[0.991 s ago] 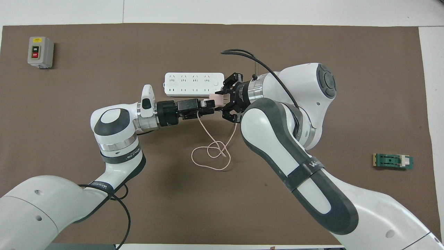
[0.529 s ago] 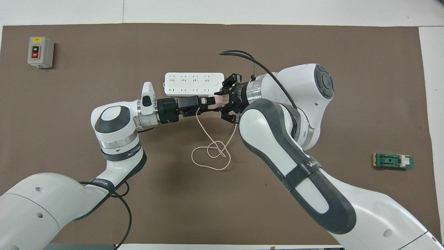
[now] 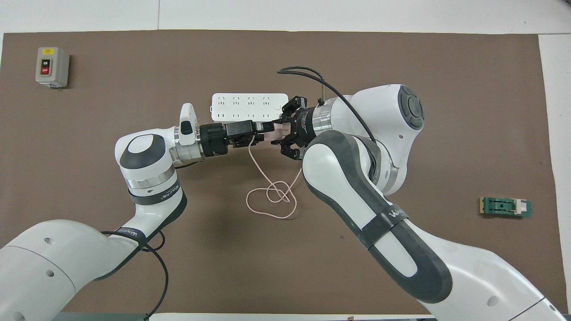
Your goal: Plug charger into power strip
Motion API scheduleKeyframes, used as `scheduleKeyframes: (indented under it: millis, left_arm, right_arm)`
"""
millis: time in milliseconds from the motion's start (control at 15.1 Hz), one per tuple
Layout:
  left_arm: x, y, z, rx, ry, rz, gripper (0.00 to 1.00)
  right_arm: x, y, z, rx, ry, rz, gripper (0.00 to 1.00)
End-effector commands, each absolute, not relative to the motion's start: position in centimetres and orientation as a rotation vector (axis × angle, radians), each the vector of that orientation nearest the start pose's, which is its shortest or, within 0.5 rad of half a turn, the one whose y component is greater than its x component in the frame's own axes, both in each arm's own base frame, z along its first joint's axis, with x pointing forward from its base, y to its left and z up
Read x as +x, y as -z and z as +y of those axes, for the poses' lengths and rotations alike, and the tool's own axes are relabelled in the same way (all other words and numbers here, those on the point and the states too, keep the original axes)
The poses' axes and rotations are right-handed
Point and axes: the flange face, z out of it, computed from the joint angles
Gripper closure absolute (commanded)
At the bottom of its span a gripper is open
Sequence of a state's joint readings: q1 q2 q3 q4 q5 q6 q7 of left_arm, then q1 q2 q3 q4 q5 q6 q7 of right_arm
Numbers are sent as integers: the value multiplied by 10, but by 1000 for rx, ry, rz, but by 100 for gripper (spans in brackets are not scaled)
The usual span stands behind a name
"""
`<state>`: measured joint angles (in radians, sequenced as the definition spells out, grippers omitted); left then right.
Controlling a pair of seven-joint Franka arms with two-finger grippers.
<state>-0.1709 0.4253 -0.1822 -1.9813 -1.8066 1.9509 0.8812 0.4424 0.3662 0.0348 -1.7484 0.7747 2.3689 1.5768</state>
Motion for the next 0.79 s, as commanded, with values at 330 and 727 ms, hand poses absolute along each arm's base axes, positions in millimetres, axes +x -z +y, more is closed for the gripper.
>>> scheduleKeyframes:
  millis: [330,727]
  left_arm:
    - [564,-283,-249,1599,-90,66,0]
    - [563,-285,-256,1595,-89,48,10]
  right_arm:
    - [601,-391,319,-1736,-540,1865,94]
    - [601,-391,319,-1736,-540,1865,95]
